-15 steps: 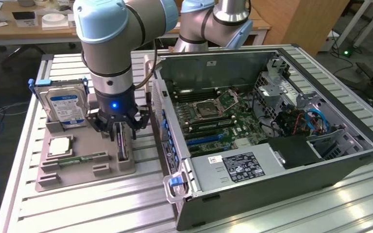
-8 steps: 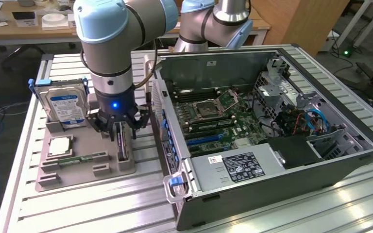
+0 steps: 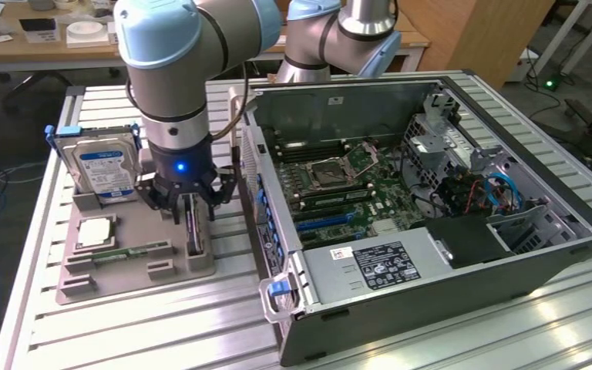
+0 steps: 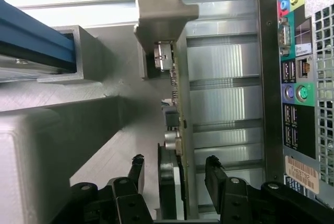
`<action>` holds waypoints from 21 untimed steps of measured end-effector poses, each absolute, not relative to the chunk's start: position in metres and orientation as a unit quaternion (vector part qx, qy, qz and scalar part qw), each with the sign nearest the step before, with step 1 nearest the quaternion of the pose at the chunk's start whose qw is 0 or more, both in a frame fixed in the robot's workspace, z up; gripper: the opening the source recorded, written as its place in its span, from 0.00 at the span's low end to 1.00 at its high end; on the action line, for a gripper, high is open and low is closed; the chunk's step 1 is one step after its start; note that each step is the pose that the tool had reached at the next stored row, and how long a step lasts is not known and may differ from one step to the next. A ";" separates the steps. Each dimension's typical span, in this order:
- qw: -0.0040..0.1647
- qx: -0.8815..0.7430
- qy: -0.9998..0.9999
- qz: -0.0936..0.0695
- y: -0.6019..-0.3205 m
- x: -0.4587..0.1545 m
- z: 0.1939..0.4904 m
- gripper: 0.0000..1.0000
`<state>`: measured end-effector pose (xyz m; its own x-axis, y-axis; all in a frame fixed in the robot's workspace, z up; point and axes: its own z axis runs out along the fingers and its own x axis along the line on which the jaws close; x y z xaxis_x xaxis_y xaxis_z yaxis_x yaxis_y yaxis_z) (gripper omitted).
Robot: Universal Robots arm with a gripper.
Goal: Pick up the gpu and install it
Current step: 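Pick up the gpu and move the gpu toward the slot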
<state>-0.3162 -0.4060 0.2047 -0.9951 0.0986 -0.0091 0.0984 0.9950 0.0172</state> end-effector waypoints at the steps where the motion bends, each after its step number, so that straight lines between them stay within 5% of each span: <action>1: 0.005 0.049 0.999 0.008 -0.406 -0.317 0.204 0.59; 21: 0.005 0.035 0.999 0.008 -0.405 -0.321 0.203 0.59</action>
